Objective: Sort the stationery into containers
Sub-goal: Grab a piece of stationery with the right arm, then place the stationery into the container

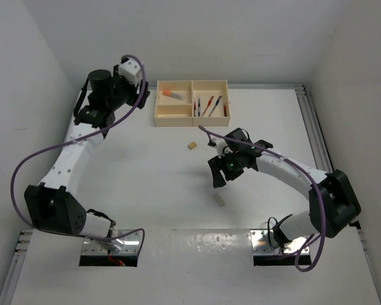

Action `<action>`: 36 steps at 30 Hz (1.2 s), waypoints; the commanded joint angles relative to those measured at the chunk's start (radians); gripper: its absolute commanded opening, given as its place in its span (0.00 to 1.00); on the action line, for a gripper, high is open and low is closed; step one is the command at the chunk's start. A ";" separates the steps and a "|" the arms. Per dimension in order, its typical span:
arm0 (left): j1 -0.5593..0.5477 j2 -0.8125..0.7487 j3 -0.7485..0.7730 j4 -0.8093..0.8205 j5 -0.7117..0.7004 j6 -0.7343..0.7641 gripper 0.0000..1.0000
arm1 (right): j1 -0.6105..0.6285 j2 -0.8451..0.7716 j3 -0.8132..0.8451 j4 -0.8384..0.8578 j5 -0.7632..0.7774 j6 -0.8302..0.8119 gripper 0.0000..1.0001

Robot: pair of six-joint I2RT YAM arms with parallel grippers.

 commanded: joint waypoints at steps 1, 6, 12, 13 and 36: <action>0.055 -0.087 -0.120 -0.081 0.003 -0.089 0.71 | 0.075 0.047 -0.020 0.038 0.095 0.008 0.64; 0.093 -0.170 -0.209 -0.152 -0.083 -0.151 0.72 | 0.193 0.126 -0.047 0.071 0.221 -0.006 0.64; 0.136 -0.187 -0.278 -0.179 -0.041 -0.267 0.71 | 0.220 0.196 -0.061 0.075 0.244 0.031 0.61; 0.135 -0.190 -0.310 -0.172 -0.028 -0.284 0.70 | 0.224 0.202 -0.066 0.080 0.253 0.034 0.61; 0.159 -0.189 -0.386 -0.106 0.038 -0.243 0.71 | -0.074 0.480 0.732 -0.040 0.024 -0.161 0.00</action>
